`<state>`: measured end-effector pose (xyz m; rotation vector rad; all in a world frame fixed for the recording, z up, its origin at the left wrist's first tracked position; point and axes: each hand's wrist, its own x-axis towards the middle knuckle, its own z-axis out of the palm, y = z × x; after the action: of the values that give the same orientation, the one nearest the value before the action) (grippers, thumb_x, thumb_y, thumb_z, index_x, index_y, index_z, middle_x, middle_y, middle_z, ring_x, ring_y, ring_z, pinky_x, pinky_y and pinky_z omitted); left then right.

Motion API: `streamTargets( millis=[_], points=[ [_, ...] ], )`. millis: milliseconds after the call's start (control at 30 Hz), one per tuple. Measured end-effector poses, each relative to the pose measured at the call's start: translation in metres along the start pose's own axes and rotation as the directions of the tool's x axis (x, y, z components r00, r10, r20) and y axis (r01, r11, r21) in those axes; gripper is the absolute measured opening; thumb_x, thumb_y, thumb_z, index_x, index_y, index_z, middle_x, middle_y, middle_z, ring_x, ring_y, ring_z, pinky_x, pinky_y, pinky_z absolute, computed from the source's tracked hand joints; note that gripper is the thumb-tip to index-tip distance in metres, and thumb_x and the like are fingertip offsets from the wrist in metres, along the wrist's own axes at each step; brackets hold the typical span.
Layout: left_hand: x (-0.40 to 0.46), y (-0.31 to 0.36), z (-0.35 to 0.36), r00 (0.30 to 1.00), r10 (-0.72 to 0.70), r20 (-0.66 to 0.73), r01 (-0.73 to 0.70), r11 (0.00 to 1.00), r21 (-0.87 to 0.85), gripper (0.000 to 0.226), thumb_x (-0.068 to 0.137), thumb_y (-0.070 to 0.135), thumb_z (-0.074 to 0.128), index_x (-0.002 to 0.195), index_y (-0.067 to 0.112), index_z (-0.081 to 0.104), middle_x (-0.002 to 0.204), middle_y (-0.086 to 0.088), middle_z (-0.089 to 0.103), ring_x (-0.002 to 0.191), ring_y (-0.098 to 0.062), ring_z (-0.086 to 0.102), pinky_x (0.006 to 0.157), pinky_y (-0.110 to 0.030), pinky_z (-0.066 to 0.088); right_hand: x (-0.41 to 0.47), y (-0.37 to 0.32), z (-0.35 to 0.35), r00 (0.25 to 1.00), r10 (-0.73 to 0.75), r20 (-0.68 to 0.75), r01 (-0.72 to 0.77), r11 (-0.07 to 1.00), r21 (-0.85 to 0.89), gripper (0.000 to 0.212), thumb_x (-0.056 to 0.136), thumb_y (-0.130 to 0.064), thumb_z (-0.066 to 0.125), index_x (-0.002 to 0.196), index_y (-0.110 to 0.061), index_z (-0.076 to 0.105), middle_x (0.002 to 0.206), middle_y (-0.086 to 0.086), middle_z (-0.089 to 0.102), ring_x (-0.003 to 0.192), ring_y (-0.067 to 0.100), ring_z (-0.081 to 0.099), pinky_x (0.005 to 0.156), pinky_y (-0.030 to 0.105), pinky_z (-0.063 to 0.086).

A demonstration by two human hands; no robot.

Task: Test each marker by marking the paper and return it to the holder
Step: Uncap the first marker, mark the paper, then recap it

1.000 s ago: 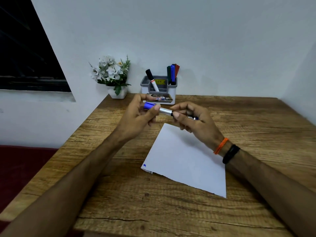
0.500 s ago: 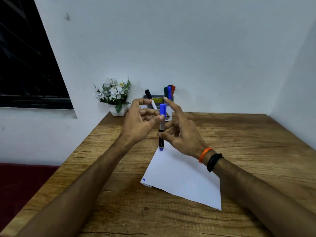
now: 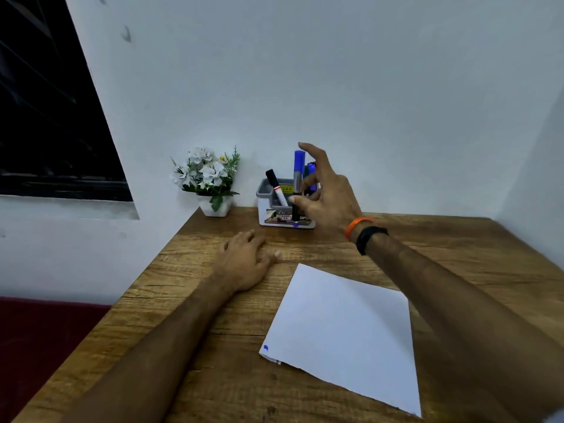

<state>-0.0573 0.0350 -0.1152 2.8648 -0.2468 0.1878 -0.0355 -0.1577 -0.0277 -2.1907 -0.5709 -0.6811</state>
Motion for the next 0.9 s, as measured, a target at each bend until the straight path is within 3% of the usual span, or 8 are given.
streamTargets(
  millis=[133, 333, 467, 567, 633, 800, 900],
  points=[
    [0.003, -0.002, 0.005, 1.0, 0.011, 0.008, -0.012, 0.999, 0.03, 0.068, 0.093, 0.066, 0.027, 0.146, 0.025, 0.036, 0.158, -0.004, 0.027, 0.146, -0.023, 0.021, 0.118, -0.05, 0.015, 0.03, 0.005, 0.022, 0.999, -0.009, -0.045, 0.008, 1.0, -0.026, 0.09, 0.077, -0.018, 0.078, 0.146, -0.042, 0.026, 0.087, -0.006, 0.068, 0.075, 0.018, 0.068, 0.081, 0.04, 0.058],
    [0.003, -0.004, 0.007, 1.0, 0.01, -0.023, -0.01, 1.0, 0.017, 0.067, 0.092, 0.067, 0.028, 0.144, 0.025, 0.038, 0.158, -0.003, 0.027, 0.146, -0.022, 0.021, 0.117, -0.048, 0.012, 0.055, 0.013, 0.047, 0.997, 0.001, -0.076, -0.003, 0.999, -0.034, 0.086, 0.08, -0.016, 0.076, 0.148, -0.033, 0.026, 0.089, -0.011, 0.067, 0.064, 0.011, 0.068, 0.081, 0.034, 0.057],
    [0.004, -0.004, 0.007, 0.999, 0.011, -0.031, -0.01, 1.0, 0.02, 0.067, 0.092, 0.067, 0.029, 0.143, 0.026, 0.039, 0.157, -0.002, 0.028, 0.145, -0.021, 0.022, 0.116, -0.048, 0.014, 0.058, 0.017, 0.056, 0.998, 0.031, -0.048, -0.034, 0.997, -0.066, 0.08, 0.081, -0.012, 0.076, 0.146, -0.027, 0.033, 0.094, 0.002, 0.073, 0.081, 0.019, 0.069, 0.085, 0.03, 0.051],
    [0.005, -0.005, 0.007, 0.999, 0.014, -0.032, -0.013, 1.0, 0.021, 0.067, 0.092, 0.067, 0.029, 0.143, 0.025, 0.04, 0.157, -0.003, 0.029, 0.144, -0.021, 0.023, 0.116, -0.048, 0.014, 0.056, 0.02, 0.062, 0.998, 0.051, 0.02, -0.048, 0.991, -0.125, 0.062, 0.084, -0.013, 0.073, 0.138, -0.023, 0.044, 0.096, 0.007, 0.073, 0.089, 0.026, 0.069, 0.086, 0.039, 0.055],
    [0.004, -0.004, 0.006, 1.0, 0.013, -0.024, -0.013, 1.0, 0.025, 0.066, 0.092, 0.067, 0.029, 0.143, 0.025, 0.04, 0.157, -0.003, 0.029, 0.144, -0.022, 0.023, 0.116, -0.048, 0.014, 0.055, 0.022, 0.064, 0.996, 0.08, 0.036, -0.074, 0.988, -0.137, 0.057, 0.084, -0.012, 0.071, 0.135, -0.024, 0.048, 0.1, 0.006, 0.073, 0.093, 0.026, 0.069, 0.088, 0.038, 0.055],
    [0.004, -0.004, 0.006, 1.0, 0.011, -0.017, -0.011, 1.0, 0.027, 0.065, 0.093, 0.066, 0.029, 0.144, 0.026, 0.038, 0.157, -0.003, 0.028, 0.145, -0.022, 0.023, 0.116, -0.048, 0.014, 0.056, 0.02, 0.056, 0.995, 0.094, 0.033, -0.09, 0.991, -0.099, 0.059, 0.083, -0.004, 0.066, 0.135, -0.028, 0.052, 0.11, 0.004, 0.071, 0.085, 0.019, 0.065, 0.086, 0.036, 0.055],
    [0.004, -0.003, 0.005, 1.0, 0.009, -0.009, -0.009, 0.999, 0.031, 0.065, 0.093, 0.065, 0.029, 0.144, 0.026, 0.037, 0.158, -0.003, 0.027, 0.145, -0.022, 0.021, 0.117, -0.048, 0.013, 0.058, 0.016, 0.052, 0.993, 0.118, 0.025, -0.115, 0.988, -0.105, 0.064, 0.083, -0.002, 0.063, 0.14, -0.025, 0.045, 0.118, 0.006, 0.069, 0.095, 0.024, 0.067, 0.09, 0.038, 0.053]
  ],
)
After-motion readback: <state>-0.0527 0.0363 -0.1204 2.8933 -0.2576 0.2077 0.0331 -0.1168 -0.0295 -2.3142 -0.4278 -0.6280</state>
